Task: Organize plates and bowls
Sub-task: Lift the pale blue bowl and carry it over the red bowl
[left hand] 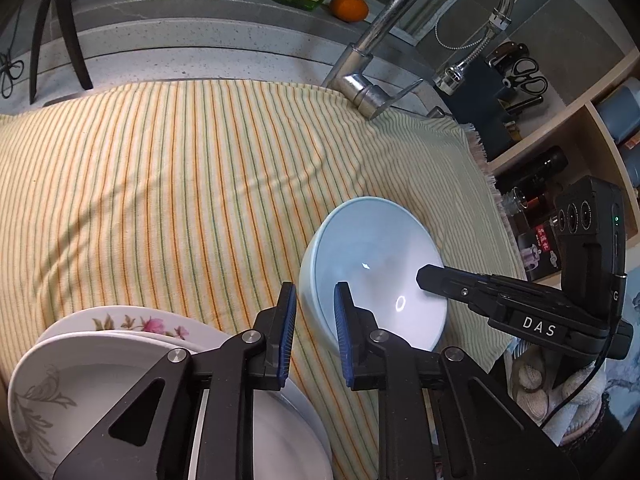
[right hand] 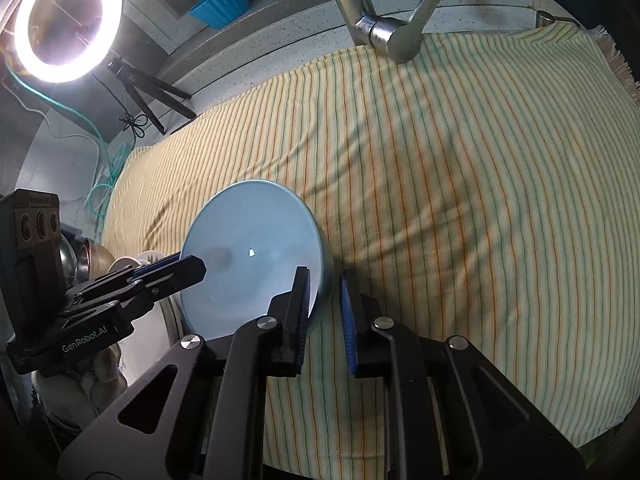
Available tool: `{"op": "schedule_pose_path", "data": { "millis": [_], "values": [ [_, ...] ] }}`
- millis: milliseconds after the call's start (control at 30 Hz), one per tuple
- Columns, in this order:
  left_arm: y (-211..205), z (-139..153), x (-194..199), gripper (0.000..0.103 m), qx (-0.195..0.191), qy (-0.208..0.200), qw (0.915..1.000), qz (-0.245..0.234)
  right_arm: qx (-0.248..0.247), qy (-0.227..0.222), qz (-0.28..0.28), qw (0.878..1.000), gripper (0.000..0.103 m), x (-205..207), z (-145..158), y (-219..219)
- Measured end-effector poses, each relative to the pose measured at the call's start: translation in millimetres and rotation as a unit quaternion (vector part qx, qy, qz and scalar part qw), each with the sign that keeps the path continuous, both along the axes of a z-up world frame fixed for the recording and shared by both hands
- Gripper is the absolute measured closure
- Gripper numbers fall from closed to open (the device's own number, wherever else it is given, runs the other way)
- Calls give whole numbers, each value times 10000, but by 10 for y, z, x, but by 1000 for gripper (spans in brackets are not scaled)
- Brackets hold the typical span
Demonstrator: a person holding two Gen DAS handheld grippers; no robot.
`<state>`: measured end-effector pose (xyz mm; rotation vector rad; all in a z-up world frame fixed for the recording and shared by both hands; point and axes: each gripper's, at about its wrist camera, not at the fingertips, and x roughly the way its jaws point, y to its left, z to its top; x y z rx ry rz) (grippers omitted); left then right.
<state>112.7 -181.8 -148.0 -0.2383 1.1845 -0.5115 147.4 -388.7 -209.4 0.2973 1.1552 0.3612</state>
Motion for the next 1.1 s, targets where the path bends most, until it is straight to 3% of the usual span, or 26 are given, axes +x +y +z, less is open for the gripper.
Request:
{"op": "schedule_pose_path", "data": {
  "millis": [300, 533, 1100],
  "values": [
    [-24, 42, -10, 86, -18, -82, 10000, -45, -227, -90, 56, 9997, 91, -12, 84, 65],
    [97, 244, -79, 86, -135, -323, 9994, 67, -256, -345, 185, 9989, 91, -72, 364, 162],
    [1000, 677, -378, 86, -274, -777, 9926, 888, -131, -833, 984, 9916, 91, -144, 872, 1072]
  ]
}}
